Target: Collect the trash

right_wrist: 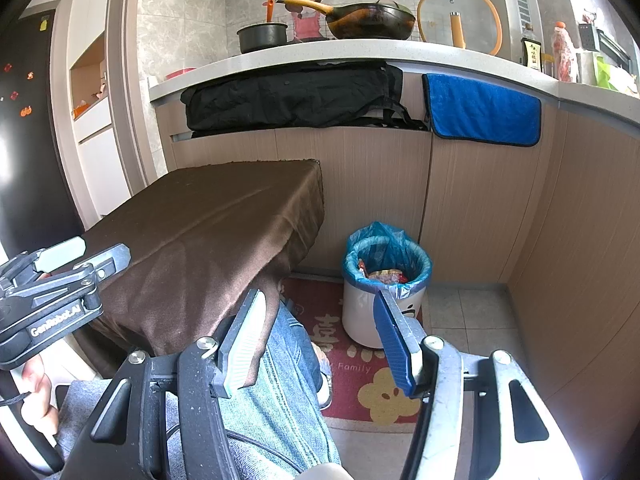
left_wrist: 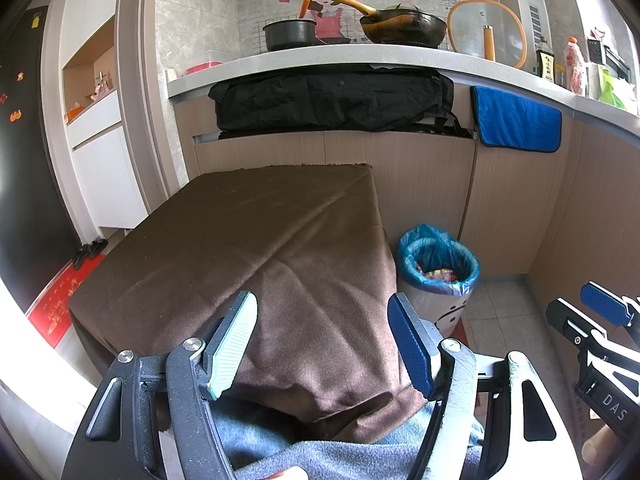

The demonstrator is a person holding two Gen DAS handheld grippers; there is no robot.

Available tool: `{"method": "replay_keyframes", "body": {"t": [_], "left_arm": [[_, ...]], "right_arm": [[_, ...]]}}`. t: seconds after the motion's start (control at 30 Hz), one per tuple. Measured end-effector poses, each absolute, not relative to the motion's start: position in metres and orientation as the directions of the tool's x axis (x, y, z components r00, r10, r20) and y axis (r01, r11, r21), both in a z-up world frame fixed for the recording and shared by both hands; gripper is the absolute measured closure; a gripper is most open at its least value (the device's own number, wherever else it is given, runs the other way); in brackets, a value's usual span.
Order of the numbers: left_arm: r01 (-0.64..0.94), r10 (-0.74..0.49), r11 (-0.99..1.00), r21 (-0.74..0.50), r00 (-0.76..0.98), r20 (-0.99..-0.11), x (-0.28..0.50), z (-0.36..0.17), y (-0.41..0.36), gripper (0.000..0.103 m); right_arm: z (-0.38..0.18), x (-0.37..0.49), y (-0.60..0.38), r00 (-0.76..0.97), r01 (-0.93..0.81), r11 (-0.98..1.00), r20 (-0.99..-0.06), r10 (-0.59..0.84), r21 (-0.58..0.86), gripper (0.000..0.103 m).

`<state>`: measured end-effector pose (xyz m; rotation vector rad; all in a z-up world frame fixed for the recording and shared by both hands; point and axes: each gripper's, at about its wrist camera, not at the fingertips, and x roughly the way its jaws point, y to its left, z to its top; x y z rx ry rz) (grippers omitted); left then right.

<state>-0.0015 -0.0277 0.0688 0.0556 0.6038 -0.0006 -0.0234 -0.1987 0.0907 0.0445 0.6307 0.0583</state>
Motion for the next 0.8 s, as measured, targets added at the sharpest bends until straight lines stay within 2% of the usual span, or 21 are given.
{"method": "replay_keyframes", "body": {"t": [0.8], "left_arm": [[-0.011, 0.039, 0.999, 0.052, 0.818, -0.574, 0.0006, 0.0682, -0.0339, 0.035]], "right_arm": [[0.0910, -0.0239, -0.1968, 0.808, -0.038, 0.998, -0.586, 0.064, 0.058, 0.049]]}}
